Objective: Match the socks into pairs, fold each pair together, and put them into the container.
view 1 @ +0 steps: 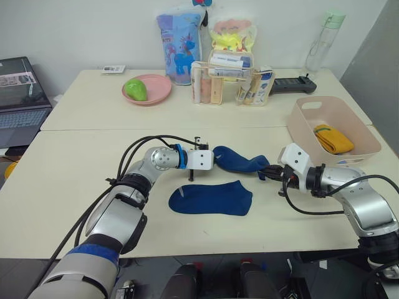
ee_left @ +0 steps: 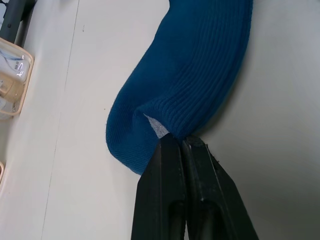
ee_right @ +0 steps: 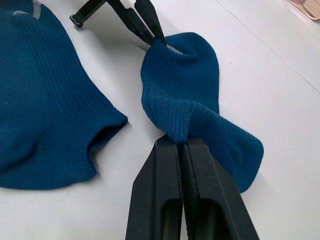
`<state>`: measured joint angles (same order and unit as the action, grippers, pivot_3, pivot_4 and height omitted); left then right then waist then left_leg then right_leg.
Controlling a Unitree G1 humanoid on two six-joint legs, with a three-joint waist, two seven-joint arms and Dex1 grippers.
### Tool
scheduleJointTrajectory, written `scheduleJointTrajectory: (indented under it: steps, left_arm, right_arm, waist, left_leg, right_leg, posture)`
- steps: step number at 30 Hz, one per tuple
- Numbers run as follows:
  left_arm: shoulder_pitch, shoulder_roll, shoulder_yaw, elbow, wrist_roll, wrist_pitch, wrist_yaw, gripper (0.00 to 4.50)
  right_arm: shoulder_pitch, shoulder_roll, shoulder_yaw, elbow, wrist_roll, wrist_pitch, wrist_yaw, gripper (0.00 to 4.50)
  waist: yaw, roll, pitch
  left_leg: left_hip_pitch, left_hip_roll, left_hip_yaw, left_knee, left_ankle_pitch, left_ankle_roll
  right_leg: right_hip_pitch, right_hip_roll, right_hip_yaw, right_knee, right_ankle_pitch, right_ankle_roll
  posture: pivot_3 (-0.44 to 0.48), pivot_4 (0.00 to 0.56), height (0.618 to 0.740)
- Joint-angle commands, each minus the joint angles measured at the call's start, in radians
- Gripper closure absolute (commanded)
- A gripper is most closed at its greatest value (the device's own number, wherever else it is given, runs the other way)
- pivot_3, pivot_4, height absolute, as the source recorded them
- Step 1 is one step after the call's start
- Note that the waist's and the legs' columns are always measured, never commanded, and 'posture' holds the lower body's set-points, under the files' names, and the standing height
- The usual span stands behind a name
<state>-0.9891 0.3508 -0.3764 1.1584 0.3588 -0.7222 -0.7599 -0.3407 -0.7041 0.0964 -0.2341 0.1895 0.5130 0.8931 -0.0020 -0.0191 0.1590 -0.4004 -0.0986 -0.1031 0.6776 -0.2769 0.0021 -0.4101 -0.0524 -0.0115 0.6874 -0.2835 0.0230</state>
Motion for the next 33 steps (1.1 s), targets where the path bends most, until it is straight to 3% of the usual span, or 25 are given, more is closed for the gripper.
scheduleJointTrajectory:
  steps: [1, 7, 13, 19, 23, 24, 26, 29, 33]
  left_arm:
    - [-0.003, -0.005, 0.045, -0.016, -0.055, 0.011, -0.024, 4.48]
    - [0.015, 0.040, 0.116, -0.088, -0.129, 0.018, -0.050, 4.48]
    - [0.120, 0.145, 0.197, -0.313, -0.216, 0.067, -0.062, 4.48]
    - [0.359, 0.221, 0.216, -0.685, -0.214, 0.226, -0.039, 4.48]
    - [0.548, 0.190, 0.207, -0.874, -0.178, 0.347, 0.027, 4.48]
    - [0.575, 0.176, 0.207, -0.900, -0.170, 0.379, 0.049, 4.50]
    - [0.600, 0.163, 0.204, -0.934, -0.157, 0.421, 0.064, 4.50]
    - [0.618, 0.163, 0.202, -0.981, -0.166, 0.470, 0.055, 3.85]
    - [0.632, 0.204, 0.227, -1.007, -0.179, 0.472, 0.044, 2.58]
  right_arm:
    - [-0.026, -0.003, -0.024, -0.027, 0.013, -0.020, -0.004, 4.50]
    - [-0.085, 0.044, -0.023, 0.019, -0.011, -0.078, -0.052, 4.50]
    - [-0.193, 0.122, 0.042, 0.167, -0.105, -0.248, -0.098, 4.50]
    - [-0.226, 0.105, 0.126, 0.299, -0.192, -0.411, -0.036, 4.50]
    - [-0.222, 0.127, 0.158, 0.372, -0.206, -0.474, -0.003, 4.50]
    - [-0.221, 0.128, 0.166, 0.385, -0.207, -0.485, 0.013, 3.98]
    - [-0.222, 0.127, 0.171, 0.401, -0.210, -0.505, 0.029, 3.44]
    - [-0.222, 0.104, 0.164, 0.404, -0.207, -0.534, 0.061, 2.35]
    - [-0.195, 0.050, 0.156, 0.380, -0.227, -0.580, 0.081, 0.94]
  waist:
    - [0.000, 0.000, 0.000]
    - [-0.002, 0.000, 0.000]
    - [-0.017, 0.000, 0.000]
    - [-0.022, 0.001, 0.000]
    - [-0.025, 0.001, -0.001]
    - [-0.024, 0.001, -0.001]
    - [-0.021, 0.001, -0.001]
    - [-0.019, 0.001, -0.001]
    - [-0.020, 0.001, -0.001]
  left_leg:
    - [0.000, 0.000, 0.000, 0.000, 0.000, 0.000]
    - [0.000, 0.000, 0.000, 0.000, 0.000, 0.000]
    - [0.000, 0.001, 0.001, -0.001, 0.000, 0.000]
    - [0.000, 0.000, 0.000, -0.001, 0.000, 0.000]
    - [0.000, 0.001, 0.001, -0.001, 0.000, 0.000]
    - [0.000, 0.001, 0.001, -0.001, 0.000, 0.000]
    - [0.000, 0.001, 0.000, -0.001, 0.000, 0.000]
    - [0.001, 0.000, 0.000, 0.000, 0.000, 0.000]
    - [0.001, 0.001, 0.000, -0.001, 0.000, 0.000]
  right_leg:
    - [0.000, 0.000, 0.000, 0.000, 0.000, 0.000]
    - [0.000, 0.000, 0.000, 0.000, 0.000, 0.000]
    - [-0.002, 0.000, 0.001, 0.001, 0.000, 0.000]
    - [-0.002, 0.000, 0.001, 0.000, 0.000, 0.000]
    - [-0.002, 0.000, 0.001, 0.001, 0.000, 0.000]
    - [-0.002, 0.000, 0.001, 0.001, 0.000, 0.000]
    - [-0.002, 0.000, 0.001, 0.001, 0.000, 0.000]
    - [-0.001, 0.000, 0.001, 0.001, 0.000, 0.000]
    - [-0.001, 0.000, 0.001, 0.001, 0.000, 0.000]
  posture:
    - [0.000, 0.150, 0.740]
    - [0.000, 0.150, 0.740]
    - [0.000, 0.150, 0.740]
    - [0.000, 0.150, 0.740]
    - [0.000, 0.150, 0.740]
    - [0.000, 0.150, 0.740]
    - [0.000, 0.150, 0.740]
    - [0.000, 0.150, 0.740]
    - [0.000, 0.150, 0.740]
